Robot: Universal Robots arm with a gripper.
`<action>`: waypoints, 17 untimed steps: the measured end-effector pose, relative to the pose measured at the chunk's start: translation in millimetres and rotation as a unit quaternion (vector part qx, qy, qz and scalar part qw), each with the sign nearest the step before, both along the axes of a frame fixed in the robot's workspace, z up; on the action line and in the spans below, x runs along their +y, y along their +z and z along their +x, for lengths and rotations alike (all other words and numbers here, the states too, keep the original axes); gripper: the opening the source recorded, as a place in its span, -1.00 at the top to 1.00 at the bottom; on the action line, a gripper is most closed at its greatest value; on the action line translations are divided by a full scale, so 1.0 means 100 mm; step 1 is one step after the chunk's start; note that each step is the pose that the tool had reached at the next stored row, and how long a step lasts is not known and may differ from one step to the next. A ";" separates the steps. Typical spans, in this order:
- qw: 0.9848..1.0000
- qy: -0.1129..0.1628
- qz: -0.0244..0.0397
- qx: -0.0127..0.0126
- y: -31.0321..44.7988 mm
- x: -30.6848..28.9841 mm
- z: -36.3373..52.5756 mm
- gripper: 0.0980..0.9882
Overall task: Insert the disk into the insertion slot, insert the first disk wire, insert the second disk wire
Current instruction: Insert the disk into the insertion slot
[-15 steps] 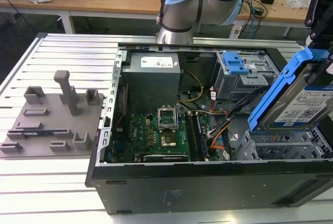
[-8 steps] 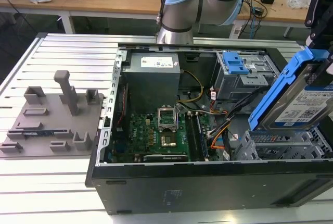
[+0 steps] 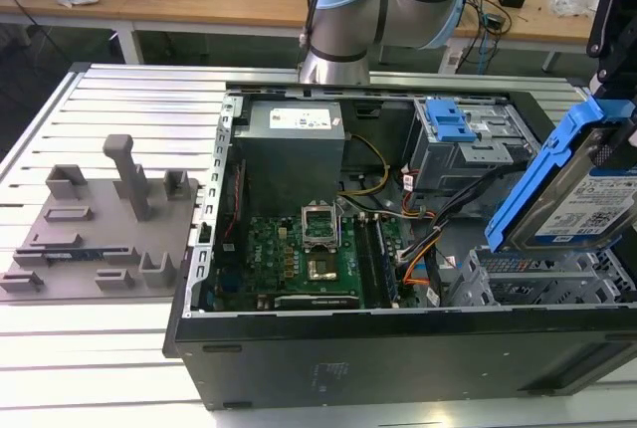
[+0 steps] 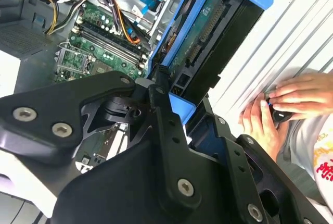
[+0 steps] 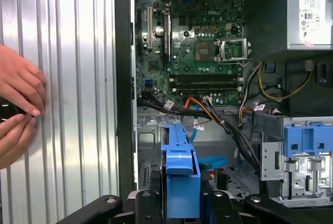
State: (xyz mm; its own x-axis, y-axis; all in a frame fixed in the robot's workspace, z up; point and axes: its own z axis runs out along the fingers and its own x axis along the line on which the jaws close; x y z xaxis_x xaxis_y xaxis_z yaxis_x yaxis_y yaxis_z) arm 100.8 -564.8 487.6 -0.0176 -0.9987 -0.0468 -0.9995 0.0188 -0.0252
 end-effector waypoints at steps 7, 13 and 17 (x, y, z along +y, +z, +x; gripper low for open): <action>1.000 -0.001 -0.001 -0.002 -0.021 0.019 0.034 0.40; 1.000 -0.001 -0.007 -0.001 -0.050 0.127 0.068 0.40; 1.000 -0.001 -0.011 0.000 -0.094 0.170 0.088 0.40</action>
State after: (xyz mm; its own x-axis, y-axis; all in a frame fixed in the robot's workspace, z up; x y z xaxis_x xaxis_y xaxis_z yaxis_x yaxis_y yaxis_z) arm 109.6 -547.8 478.2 -0.0188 -0.9995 -0.0251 -0.9995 0.0194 -0.0264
